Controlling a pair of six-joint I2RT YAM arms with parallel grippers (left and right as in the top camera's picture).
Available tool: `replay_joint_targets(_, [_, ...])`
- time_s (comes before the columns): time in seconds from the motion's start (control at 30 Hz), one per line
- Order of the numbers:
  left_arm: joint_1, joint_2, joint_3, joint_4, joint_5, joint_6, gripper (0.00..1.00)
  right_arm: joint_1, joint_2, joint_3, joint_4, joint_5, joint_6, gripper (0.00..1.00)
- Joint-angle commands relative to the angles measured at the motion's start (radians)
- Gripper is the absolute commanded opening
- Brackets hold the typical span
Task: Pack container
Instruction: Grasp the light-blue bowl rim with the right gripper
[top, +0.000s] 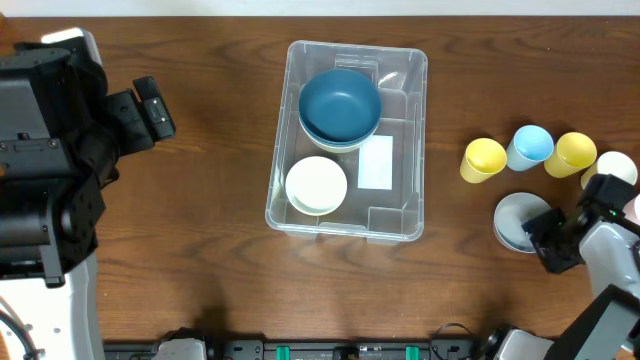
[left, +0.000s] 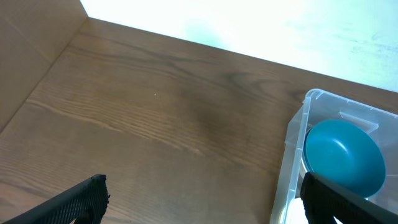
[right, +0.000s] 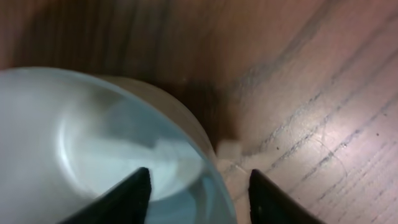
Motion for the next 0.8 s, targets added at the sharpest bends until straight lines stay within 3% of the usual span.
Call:
replay_joint_targets(0.0, [0.003,0.000,0.002,-0.003,-0.012,-0.002,0.98,-0.011,0.006,-0.004,0.004,0.002,0.001,0.32])
replay_joint_targets(0.13, [0.003,0.000,0.002,-0.003,-0.012,-0.002,0.98,-0.011,0.004,-0.004,-0.001,0.006,-0.012,0.02])
replay_joint_targets(0.3, [0.003,0.000,0.002,-0.003,-0.012,-0.002,0.98,-0.010,-0.058,0.000,-0.056,0.007,-0.021,0.01])
replay_joint_targets(0.53, [0.003,0.000,0.002,-0.003,-0.012,-0.002,0.98,0.018,-0.318,0.063,-0.190,-0.084,-0.097,0.01])
replay_joint_targets(0.77, [0.003,0.000,0.002,-0.003,-0.012,-0.002,0.98,0.209,-0.544,0.288,-0.260,-0.214,-0.157,0.02])
